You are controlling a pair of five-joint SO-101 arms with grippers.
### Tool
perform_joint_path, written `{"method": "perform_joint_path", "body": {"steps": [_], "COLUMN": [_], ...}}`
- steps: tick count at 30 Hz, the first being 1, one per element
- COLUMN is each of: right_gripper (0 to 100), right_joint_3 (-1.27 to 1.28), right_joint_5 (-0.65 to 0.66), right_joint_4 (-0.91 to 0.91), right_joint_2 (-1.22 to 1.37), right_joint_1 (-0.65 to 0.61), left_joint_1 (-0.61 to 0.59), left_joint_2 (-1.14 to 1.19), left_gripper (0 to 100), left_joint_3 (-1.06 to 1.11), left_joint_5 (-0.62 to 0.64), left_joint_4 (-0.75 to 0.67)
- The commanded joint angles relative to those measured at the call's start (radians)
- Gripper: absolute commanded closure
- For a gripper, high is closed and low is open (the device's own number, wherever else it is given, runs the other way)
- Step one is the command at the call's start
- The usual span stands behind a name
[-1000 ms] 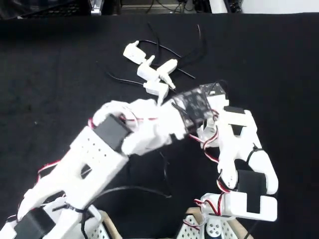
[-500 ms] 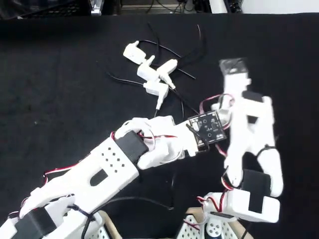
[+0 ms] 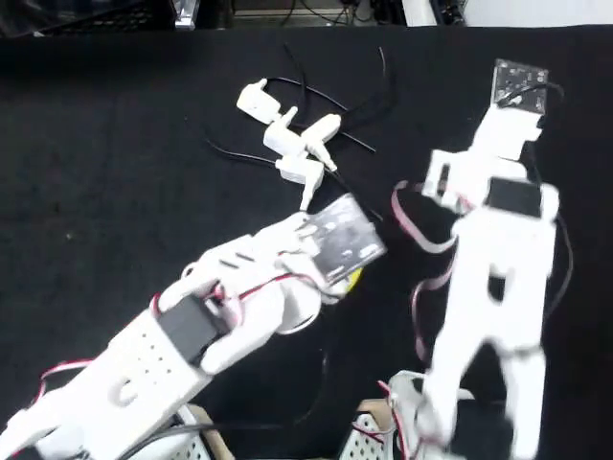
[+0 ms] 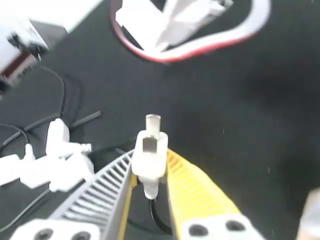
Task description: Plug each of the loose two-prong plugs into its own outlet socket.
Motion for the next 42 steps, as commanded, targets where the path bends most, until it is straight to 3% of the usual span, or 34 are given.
{"method": "perform_joint_path", "body": {"steps": [1,4,8,15,29,36,42], "right_gripper": [98.5,98.5,98.5,98.5,98.5,98.5,98.5], "right_joint_3": [0.108,0.213,0.337,0.412,0.289,0.242,0.349], "right_joint_5": [-0.028,-0.005,0.147,0.255,0.269,0.371,0.379], "right_joint_4": [0.02,-0.005,-0.048,-0.003,0.041,0.232,0.189], "right_joint_2": [-0.392,-0.636,-0.852,-0.903,-1.007,-1.069,-1.078], "right_joint_1": [-0.143,-0.252,-0.358,-0.543,-0.562,-0.79,-0.738], "left_joint_1": [0.008,0.012,0.042,0.048,0.036,-0.047,-0.045], "left_joint_2": [-0.206,-0.333,-0.45,-0.43,-0.407,-0.278,-0.138], "left_gripper": [97,97,97,97,97,97,97], "left_joint_3": [0.196,0.302,0.375,0.383,0.414,0.417,0.331], "left_joint_5": [0.026,0.026,0.026,0.026,0.018,0.02,0.025], "left_joint_4": [-0.193,-0.215,-0.18,-0.181,-0.193,-0.304,-0.302]}}
